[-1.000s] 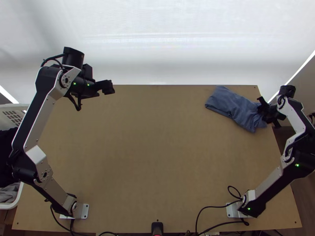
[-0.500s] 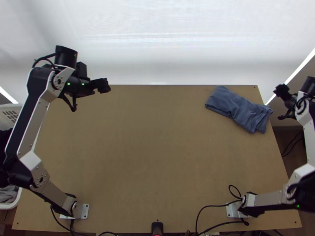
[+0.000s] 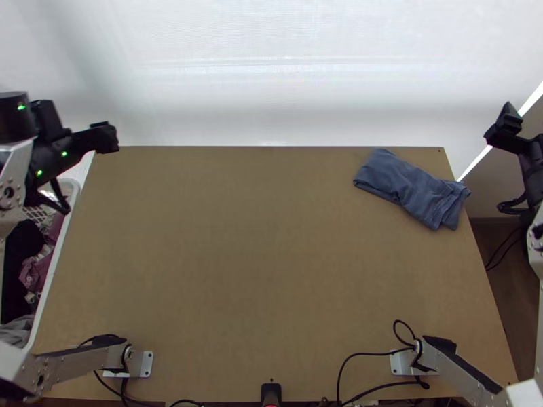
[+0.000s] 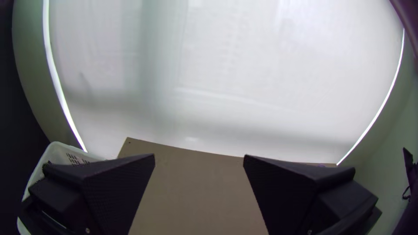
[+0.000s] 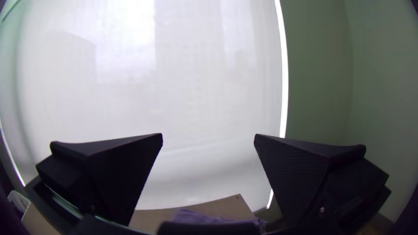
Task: Fold the t-shirt
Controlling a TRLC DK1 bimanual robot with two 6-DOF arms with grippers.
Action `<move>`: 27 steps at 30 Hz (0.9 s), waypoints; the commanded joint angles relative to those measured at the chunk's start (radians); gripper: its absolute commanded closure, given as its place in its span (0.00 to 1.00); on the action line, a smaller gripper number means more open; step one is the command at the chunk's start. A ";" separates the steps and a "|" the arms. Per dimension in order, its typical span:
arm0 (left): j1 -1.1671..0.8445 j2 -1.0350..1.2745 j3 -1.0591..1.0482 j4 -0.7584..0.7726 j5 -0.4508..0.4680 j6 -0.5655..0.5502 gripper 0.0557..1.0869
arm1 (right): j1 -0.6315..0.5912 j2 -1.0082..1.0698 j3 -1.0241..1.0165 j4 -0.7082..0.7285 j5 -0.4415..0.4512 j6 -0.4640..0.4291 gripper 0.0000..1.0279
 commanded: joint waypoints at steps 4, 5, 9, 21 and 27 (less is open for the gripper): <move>0.030 -0.260 -0.249 0.126 -0.087 0.095 0.04 | 0.110 -0.132 -0.021 0.010 0.000 -0.027 0.04; 0.031 -0.300 -0.287 0.129 -0.090 0.100 0.04 | 0.118 -0.155 -0.045 0.010 0.000 -0.025 0.04; 0.062 -0.463 -0.437 0.177 -0.122 0.129 0.04 | 0.159 -0.267 -0.153 0.022 0.000 -0.028 0.04; 0.145 -0.888 -0.933 0.358 -0.144 0.195 0.04 | 0.334 -0.663 -0.647 0.045 0.000 -0.071 0.04; 0.173 -1.039 -1.194 0.372 -0.144 0.195 0.04 | 0.365 -0.825 -0.895 0.047 0.000 -0.068 0.04</move>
